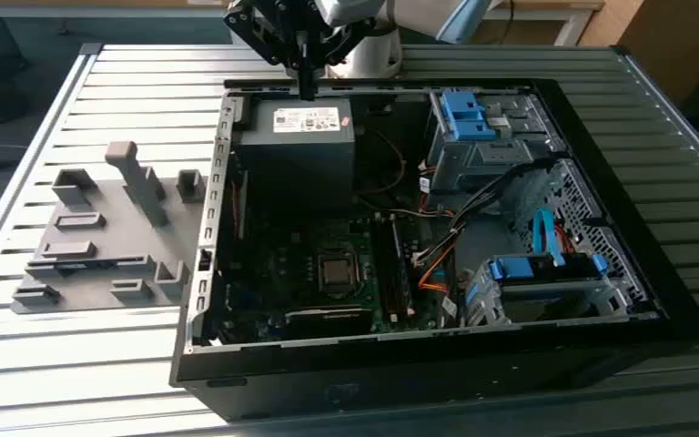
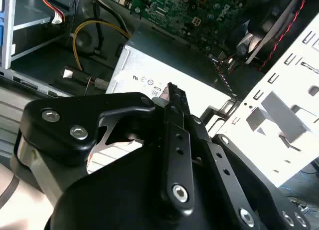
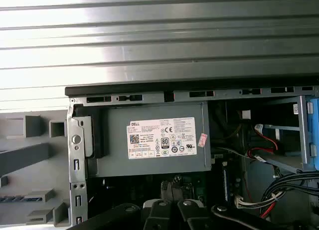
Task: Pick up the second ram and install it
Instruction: 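Reach for the second ram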
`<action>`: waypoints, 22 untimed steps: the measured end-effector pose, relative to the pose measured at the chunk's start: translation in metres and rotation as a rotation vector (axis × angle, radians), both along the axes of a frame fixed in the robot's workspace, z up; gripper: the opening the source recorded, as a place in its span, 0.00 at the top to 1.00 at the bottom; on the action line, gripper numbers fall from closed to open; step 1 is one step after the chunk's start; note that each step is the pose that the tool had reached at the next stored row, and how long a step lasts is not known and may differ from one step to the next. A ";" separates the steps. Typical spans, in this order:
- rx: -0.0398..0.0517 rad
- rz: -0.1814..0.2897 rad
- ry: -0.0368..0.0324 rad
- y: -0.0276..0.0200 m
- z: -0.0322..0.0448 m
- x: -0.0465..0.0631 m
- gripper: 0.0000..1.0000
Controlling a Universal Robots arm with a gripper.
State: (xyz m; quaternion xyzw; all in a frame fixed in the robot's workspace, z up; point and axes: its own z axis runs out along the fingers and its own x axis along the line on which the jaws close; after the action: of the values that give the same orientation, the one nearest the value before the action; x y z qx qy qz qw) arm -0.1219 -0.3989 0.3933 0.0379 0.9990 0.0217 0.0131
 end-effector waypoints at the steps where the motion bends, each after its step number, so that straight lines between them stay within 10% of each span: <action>1: 0.0000 0.000 0.0000 0.0000 0.0000 0.000 0.89; 22: -0.0001 0.000 0.0000 0.0000 0.0000 -0.006 0.89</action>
State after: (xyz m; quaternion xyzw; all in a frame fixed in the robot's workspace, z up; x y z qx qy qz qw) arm -0.1279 -0.3989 0.3933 0.0379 0.9990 0.0217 0.0131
